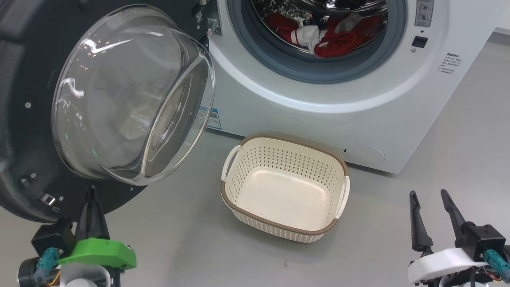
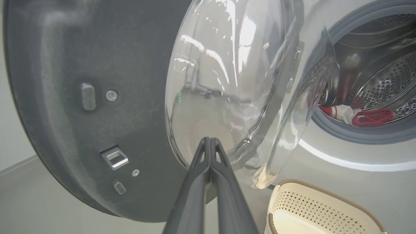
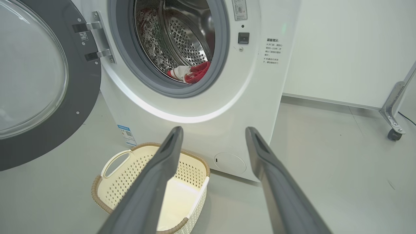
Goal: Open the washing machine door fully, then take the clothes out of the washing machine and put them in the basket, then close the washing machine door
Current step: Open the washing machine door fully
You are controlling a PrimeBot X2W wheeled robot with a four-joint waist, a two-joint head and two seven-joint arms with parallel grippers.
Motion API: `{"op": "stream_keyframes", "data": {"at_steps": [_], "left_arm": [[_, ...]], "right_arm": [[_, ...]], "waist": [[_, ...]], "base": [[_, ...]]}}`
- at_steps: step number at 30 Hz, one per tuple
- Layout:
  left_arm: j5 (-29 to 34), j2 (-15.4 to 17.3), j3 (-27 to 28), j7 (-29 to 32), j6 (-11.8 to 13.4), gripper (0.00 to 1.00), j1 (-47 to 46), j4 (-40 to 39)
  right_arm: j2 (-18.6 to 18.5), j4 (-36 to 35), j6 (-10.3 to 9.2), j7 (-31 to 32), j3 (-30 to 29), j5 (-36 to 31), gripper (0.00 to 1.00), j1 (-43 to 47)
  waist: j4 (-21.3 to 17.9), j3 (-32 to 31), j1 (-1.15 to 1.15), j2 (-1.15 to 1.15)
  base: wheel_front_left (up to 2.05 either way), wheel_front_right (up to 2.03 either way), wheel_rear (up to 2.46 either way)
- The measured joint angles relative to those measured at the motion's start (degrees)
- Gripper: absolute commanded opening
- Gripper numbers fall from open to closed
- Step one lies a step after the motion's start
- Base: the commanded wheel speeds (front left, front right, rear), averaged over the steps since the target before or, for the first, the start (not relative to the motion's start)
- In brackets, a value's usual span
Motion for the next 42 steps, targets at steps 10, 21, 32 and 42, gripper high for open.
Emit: {"op": "stream_keyframes", "data": {"at_steps": [10, 21, 32, 42], "left_arm": [[0.0, -0.1, -4.2, 0.0, -1.6, 1.0, 3.4, -3.0], [0.6, -0.1, -7.5, 0.0, -2.1, 1.0, 4.5, -5.5], [0.6, -0.1, -8.6, 0.0, -2.1, 1.0, 5.0, -7.3], [1.0, -0.1, -9.2, 0.0, -1.5, 1.0, 5.3, -8.8]], "right_arm": [[0.2, 0.2, 0.49, 0.0, 1.9, -0.5, 1.0, 0.0], [0.2, 0.4, 0.83, 0.0, 3.6, -0.5, 1.0, -0.7], [0.2, 0.3, 1.08, 0.0, 5.3, -0.5, 1.0, -1.8], [0.2, -0.6, 1.08, 0.0, 6.6, 0.9, 1.0, -3.0]], "waist": [[-1.9, -0.4, 0.0, 0.0], [-5.9, -0.7, 0.0, 0.0], [-12.2, -0.4, 0.0, 0.0], [-18.9, 0.3, 0.0, 0.0]], "base": [[0.0, 0.0, 0.0], [0.0, 0.0, 0.0], [0.0, 0.0, 0.0], [0.0, 0.0, 0.0]]}}
